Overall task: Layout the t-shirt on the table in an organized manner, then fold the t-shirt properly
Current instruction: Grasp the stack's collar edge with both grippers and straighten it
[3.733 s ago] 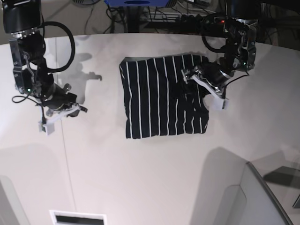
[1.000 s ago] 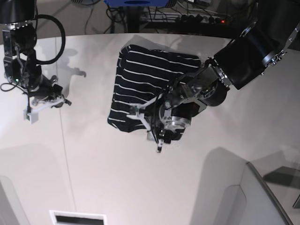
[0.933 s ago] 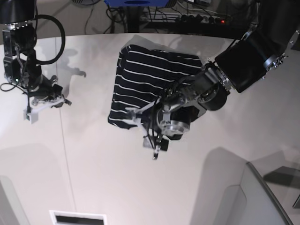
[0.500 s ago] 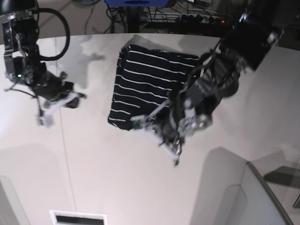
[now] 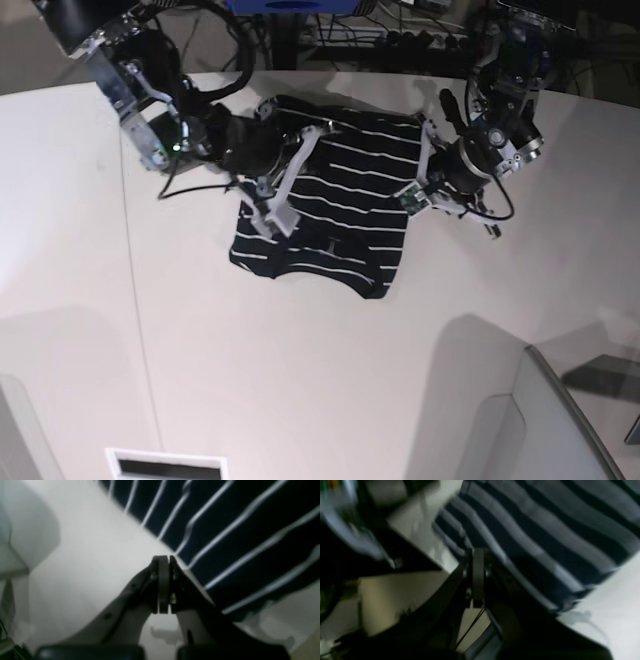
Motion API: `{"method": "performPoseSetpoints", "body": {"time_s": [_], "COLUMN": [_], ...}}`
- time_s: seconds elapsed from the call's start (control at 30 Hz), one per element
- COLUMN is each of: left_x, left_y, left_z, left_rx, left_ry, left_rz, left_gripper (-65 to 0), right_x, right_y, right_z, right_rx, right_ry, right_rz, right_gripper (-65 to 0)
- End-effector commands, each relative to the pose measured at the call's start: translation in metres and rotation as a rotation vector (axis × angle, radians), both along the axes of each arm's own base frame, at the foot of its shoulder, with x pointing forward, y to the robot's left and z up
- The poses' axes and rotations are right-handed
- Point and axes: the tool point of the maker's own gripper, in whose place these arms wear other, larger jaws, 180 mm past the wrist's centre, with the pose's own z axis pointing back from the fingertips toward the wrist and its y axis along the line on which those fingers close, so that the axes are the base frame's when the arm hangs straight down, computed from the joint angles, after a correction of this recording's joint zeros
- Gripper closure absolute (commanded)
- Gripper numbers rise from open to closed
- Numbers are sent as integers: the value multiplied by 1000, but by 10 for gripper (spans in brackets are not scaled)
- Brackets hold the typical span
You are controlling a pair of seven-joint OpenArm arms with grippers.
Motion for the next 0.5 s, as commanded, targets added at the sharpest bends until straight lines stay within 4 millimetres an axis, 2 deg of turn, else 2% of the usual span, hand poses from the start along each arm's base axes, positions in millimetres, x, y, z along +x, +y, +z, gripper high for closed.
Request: {"method": "performPoseSetpoints", "body": {"time_s": [0.0,0.17,0.33,0.47], "left_x": [-4,-15,-26,-36], "left_y": [-9,-33,-34,-34], "left_z": [0,-4,-23,-29], "left_rx": [-41,-126,-117,-111], "left_ry": [-8,-1,56,80], "left_rz": [-14,-18,-20,-24], "left_gripper": [0,0,0,0], "right_x": [8,2,2,8], "right_y": [5,-3,-16,-41], "right_z": [4,-22,-50,-76], "right_rx": [15,-34,-75,-140], "right_ry": [-23,42,77,86], "right_rz": [1,-7,-51,-98], "right_gripper": [0,0,0,0]}}
